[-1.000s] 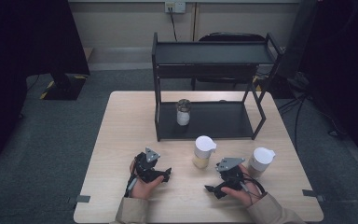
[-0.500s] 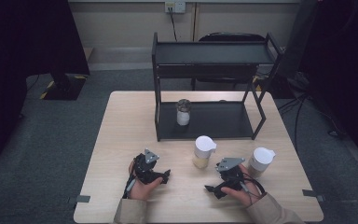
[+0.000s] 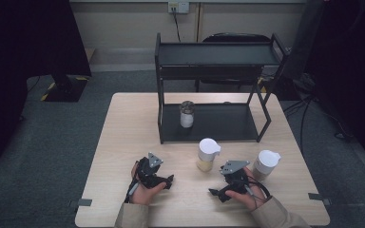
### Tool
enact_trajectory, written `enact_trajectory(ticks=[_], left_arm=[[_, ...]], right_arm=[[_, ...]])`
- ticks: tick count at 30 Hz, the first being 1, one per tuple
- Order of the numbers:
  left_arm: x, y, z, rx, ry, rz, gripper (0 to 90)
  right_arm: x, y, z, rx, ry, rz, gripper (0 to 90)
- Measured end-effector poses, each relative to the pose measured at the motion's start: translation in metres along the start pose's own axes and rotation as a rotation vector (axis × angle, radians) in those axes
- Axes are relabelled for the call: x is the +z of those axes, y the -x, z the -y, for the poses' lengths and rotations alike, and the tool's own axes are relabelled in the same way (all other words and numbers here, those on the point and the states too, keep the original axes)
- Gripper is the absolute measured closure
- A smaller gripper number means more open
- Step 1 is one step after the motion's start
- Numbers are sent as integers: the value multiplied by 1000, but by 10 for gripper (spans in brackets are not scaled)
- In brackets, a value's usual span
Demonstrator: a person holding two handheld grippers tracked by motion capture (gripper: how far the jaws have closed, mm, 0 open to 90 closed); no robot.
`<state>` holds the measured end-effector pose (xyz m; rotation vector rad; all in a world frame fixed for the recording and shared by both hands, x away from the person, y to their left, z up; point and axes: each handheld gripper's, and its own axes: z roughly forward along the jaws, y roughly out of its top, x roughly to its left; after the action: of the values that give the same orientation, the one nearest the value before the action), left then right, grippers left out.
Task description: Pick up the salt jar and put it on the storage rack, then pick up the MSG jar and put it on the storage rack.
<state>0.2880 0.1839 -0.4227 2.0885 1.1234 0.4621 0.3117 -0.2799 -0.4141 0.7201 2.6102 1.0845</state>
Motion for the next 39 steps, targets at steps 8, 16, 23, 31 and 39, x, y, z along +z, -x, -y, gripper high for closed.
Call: enact_trajectory(ticks=[8, 16, 23, 31, 39], left_arm=[[0, 0, 0, 1, 0, -2, 0], [0, 0, 0, 1, 0, -2, 0], [0, 0, 0, 1, 0, -1, 0], [0, 0, 0, 1, 0, -1, 0], [0, 0, 0, 1, 0, -2, 0]], right_arm=[[0, 0, 0, 0, 0, 0, 0], [0, 0, 0, -1, -1, 0, 0], [0, 0, 0, 0, -2, 1, 0], [0, -4, -1, 15, -2, 16, 0], [0, -10, -1, 40, -1, 42, 0]])
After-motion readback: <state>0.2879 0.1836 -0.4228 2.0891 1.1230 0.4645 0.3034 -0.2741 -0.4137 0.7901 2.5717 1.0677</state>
